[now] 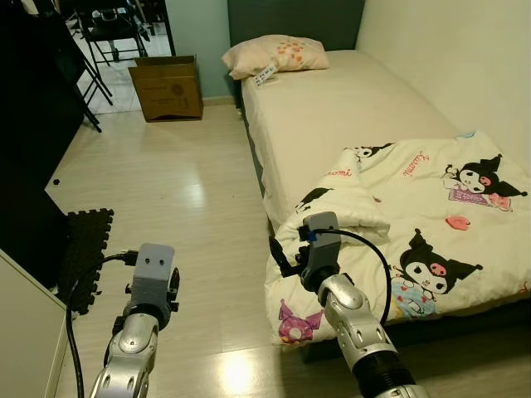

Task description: Clean up the room

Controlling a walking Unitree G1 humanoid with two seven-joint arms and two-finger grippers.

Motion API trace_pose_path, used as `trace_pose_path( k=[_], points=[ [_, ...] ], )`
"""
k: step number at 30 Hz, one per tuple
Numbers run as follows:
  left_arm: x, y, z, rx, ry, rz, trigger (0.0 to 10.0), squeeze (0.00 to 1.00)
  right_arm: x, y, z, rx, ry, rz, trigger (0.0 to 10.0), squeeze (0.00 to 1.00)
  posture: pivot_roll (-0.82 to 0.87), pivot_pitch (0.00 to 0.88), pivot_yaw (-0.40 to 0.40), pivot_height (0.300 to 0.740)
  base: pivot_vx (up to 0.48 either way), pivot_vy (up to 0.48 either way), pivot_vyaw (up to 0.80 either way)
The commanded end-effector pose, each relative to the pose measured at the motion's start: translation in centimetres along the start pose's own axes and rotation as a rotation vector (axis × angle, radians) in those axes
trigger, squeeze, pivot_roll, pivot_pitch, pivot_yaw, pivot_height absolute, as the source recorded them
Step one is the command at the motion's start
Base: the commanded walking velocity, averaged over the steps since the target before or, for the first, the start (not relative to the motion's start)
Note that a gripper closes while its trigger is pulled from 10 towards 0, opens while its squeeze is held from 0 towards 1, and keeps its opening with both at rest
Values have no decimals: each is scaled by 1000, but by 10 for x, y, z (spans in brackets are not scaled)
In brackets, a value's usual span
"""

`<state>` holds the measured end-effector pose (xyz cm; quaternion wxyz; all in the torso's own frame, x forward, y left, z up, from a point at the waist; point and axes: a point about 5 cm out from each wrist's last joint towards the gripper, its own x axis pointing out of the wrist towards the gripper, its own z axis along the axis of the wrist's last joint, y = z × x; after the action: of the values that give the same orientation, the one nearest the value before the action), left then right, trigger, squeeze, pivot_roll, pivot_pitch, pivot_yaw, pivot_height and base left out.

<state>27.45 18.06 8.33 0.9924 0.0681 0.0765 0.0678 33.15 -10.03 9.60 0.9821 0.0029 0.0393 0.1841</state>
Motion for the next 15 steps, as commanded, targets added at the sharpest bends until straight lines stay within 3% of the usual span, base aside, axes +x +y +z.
trace_pose_path(
  k=[1,10,15],
  points=[
    [-3,4,-5,-45,13,26,10000,0,1,5,-1,-17,-3,21,10000,0,-29,120,29,738,0,0,0],
    [-2,-6,3,-96,-11,-19,10000,0,3,7,0,-16,-2,32,10000,0,-30,125,31,738,0,0,711],
    [-1,-15,8,-44,-28,-68,10000,0,3,2,2,0,-10,7,10000,0,-29,127,34,738,0,0,800]
  ],
)
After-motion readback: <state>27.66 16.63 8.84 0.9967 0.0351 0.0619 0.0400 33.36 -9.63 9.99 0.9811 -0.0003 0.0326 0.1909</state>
